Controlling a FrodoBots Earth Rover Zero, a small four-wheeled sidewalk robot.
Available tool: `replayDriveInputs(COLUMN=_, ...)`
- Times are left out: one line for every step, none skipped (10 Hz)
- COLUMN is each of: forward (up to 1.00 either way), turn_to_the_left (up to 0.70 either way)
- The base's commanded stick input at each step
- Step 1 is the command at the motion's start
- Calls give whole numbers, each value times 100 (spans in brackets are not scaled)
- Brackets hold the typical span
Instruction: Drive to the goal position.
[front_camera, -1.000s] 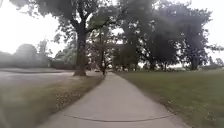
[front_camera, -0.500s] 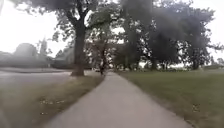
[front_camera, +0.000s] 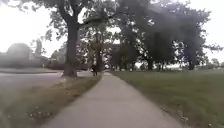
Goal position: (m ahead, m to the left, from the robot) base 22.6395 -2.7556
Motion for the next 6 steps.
replayDriveInputs(forward=100, turn_to_the_left=0)
replayDriveInputs(forward=100, turn_to_the_left=0)
replayDriveInputs(forward=100, turn_to_the_left=0)
replayDriveInputs(forward=100, turn_to_the_left=0)
replayDriveInputs(forward=100, turn_to_the_left=0)
replayDriveInputs(forward=100, turn_to_the_left=0)
